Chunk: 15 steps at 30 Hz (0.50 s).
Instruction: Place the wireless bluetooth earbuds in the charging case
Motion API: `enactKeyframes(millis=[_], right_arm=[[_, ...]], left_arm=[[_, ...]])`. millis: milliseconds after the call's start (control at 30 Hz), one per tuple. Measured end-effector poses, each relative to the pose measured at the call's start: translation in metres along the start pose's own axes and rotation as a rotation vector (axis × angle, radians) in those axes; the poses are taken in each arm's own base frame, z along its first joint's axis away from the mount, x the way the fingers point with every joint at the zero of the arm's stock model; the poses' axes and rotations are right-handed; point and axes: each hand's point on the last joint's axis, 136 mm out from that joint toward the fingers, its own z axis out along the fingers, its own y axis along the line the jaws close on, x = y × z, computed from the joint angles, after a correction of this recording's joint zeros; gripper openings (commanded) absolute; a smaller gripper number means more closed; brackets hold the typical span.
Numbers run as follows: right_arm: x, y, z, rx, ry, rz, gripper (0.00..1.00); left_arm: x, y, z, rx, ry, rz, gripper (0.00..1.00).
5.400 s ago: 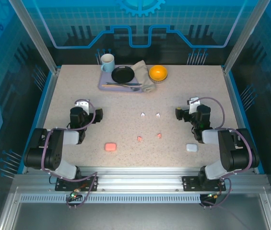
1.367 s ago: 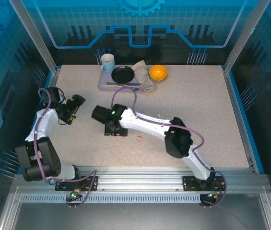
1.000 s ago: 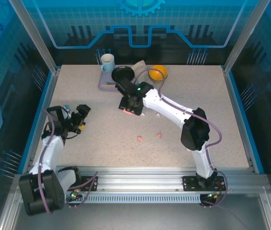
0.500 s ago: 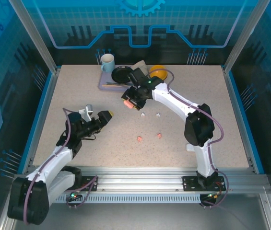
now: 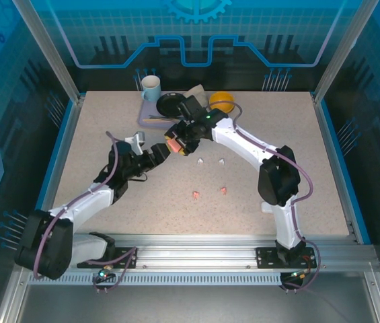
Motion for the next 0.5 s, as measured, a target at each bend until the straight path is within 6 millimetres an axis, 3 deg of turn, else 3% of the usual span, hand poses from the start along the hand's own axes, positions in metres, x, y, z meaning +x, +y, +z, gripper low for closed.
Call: enactKeyframes(millis=[200,500], right_arm=[[0.005,-0.001,0.001,0.005,0.006,0.013,0.55],[0.007,0.000,-0.003,-0.005,0.006,0.013,0.55]], left_arm=[[0.005,0.000,0.014,-0.010,0.020,0.024,0.67],[0.002,0.004,0.019,-0.032,0.011,0.029,0.59]])
